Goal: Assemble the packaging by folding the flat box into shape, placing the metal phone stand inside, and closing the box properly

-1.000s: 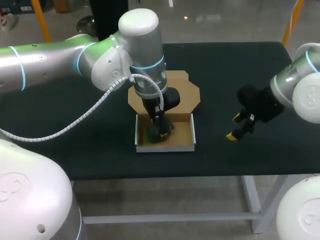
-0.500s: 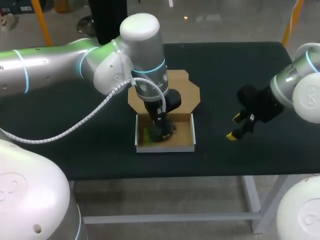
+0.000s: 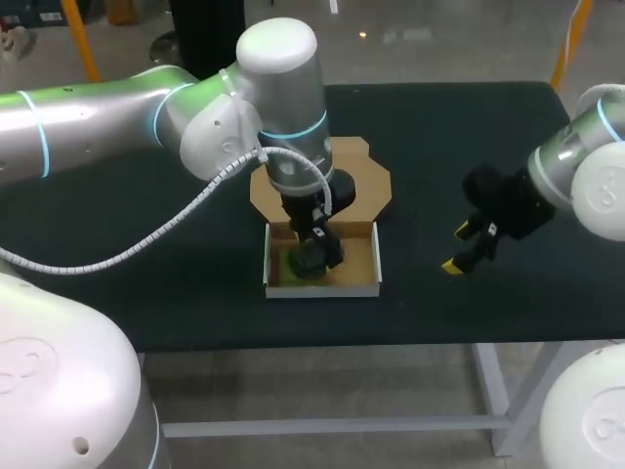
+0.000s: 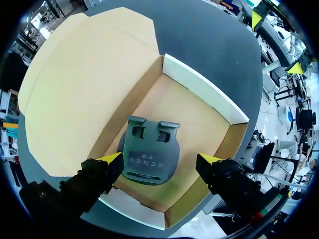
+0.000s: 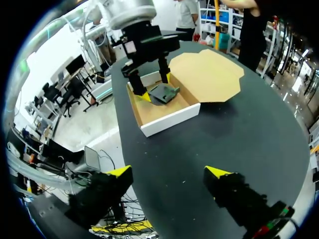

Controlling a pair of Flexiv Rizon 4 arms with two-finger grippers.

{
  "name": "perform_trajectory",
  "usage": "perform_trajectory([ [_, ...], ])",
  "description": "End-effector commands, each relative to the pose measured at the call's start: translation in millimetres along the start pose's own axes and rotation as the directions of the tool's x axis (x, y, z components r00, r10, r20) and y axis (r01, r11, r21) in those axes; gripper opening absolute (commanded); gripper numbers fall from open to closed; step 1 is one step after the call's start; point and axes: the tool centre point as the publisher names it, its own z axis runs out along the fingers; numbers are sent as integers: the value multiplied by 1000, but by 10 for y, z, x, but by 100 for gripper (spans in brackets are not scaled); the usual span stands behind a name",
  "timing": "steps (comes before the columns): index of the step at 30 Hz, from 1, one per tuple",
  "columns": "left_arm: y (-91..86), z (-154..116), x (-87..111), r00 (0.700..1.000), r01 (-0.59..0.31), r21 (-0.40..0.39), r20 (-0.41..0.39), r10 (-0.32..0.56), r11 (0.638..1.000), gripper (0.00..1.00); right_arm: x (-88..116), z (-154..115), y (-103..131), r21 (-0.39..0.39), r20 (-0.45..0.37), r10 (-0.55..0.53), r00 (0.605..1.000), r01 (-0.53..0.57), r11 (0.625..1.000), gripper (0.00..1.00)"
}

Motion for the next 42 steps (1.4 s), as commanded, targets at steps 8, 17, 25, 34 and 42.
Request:
perform_trajectory([
  [8,-32,-146,-7,1000,4,-18,-13,-4,1000,100,-3,-18,-10,-4,-5,-2,1000,2,1000,100],
  [17,-32,-146,-7,1000,4,-18,-13,-4,1000,100,-3,-18,-10,-4,-5,-2,1000,2,1000,100],
  [25,-54,-168,127,984,176,-14,-7,-176,984,100,-3,-18,-10,-4,-5,-2,1000,2,1000,100],
  [34,-100,-129,347,844,528,76,64,-532,846,100,-3,-18,-10,-4,-5,-2,1000,2,1000,100],
  [42,-87,-63,372,728,670,148,62,-683,727,100,-3,-18,-10,-4,-5,-2,1000,2,1000,100],
])
